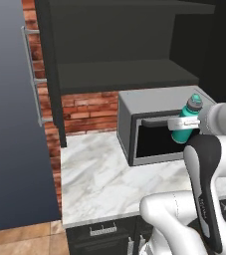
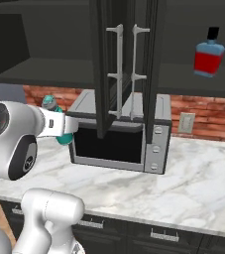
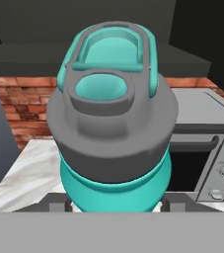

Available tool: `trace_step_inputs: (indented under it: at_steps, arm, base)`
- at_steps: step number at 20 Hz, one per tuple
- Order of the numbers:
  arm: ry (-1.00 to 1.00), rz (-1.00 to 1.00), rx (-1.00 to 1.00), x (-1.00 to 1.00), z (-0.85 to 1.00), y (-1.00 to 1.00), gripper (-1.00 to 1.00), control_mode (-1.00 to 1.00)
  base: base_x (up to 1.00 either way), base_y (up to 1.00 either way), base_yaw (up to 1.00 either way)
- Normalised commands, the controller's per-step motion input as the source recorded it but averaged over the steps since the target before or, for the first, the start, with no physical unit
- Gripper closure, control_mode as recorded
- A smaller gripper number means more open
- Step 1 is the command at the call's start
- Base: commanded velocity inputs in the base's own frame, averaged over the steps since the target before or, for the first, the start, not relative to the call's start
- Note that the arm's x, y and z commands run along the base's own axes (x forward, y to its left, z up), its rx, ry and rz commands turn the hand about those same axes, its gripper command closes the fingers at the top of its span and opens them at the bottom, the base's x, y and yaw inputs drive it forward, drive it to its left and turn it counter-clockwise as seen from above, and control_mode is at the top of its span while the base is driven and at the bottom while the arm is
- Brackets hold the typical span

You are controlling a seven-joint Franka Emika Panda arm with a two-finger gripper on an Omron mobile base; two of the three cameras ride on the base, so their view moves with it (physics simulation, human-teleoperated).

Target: Sort all alcoholic drinks to one cabinet, and non-alcoholic drinks to the other.

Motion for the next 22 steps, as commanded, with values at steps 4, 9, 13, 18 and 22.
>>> trace_step_inputs:
  at_steps: [4, 9, 13, 18, 22]
  arm:
    - [0.00, 0.00, 0.00, 0.00, 0.00, 0.00, 1.00, 1.00]
    - [0.00, 0.00, 0.00, -0.06, 0.13, 0.14, 1.00, -1.00]
    - [-0.03, 0.00, 0.00, -0.19, 0.32, 0.10, 1.00, -1.00]
    - [-0.04, 0.00, 0.00, -0.08, 0.27, 0.05, 1.00, -1.00]
    - [-0.06, 0.00, 0.00, 0.00, 0.25, 0.11, 1.00, -1.00]
  base:
    - [0.00, 0.19, 0.00]
    - [0.00, 0.02, 0.00]
    - [0.00, 0.00, 0.00]
    - [0.00, 0.00, 0.00]
    - [0.00, 0.00, 0.00]
